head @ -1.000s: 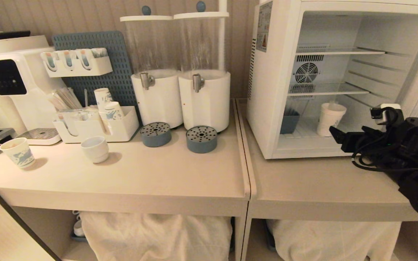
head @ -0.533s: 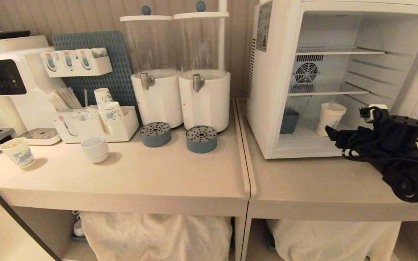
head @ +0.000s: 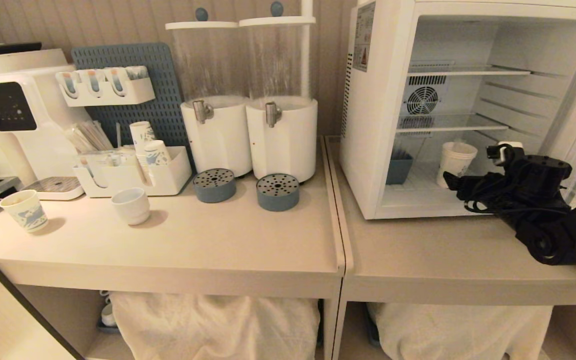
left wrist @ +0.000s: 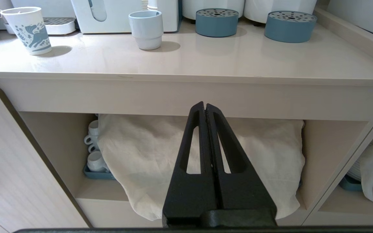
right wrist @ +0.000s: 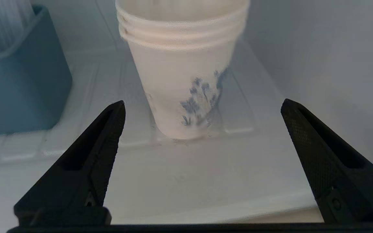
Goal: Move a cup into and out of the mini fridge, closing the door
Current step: Take the paper cup out of the freezer
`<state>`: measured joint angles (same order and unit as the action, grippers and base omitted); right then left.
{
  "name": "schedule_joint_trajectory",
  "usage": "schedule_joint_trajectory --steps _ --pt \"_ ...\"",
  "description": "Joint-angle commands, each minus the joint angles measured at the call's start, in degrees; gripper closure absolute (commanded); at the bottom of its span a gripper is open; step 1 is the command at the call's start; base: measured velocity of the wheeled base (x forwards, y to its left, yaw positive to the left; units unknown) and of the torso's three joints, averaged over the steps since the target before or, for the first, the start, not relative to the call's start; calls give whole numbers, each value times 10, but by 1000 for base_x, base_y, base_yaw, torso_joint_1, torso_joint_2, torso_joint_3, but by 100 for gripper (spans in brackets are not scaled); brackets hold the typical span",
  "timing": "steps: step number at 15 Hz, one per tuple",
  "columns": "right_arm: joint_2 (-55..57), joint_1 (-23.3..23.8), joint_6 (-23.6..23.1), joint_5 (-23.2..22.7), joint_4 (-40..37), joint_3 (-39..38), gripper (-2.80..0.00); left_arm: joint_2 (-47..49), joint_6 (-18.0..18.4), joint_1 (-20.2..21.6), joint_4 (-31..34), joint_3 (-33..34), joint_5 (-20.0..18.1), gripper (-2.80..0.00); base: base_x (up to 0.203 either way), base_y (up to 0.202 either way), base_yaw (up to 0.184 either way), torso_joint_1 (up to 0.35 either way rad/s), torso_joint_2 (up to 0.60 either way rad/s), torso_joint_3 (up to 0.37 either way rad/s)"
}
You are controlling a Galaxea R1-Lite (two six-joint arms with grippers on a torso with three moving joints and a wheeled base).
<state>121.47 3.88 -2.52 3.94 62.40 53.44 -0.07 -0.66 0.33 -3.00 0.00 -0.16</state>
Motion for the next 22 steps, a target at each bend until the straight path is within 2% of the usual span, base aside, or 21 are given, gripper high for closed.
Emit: schedule_joint_trajectory --steps 1,22 --pt "10 0 0 0 -3 25 -280 1 0 0 0 11 0 0 0 0 0 0 0 0" --pt "88 -1 -6 1 -59 145 -280 1 0 0 -1 11 0 0 0 0 0 0 0 0"
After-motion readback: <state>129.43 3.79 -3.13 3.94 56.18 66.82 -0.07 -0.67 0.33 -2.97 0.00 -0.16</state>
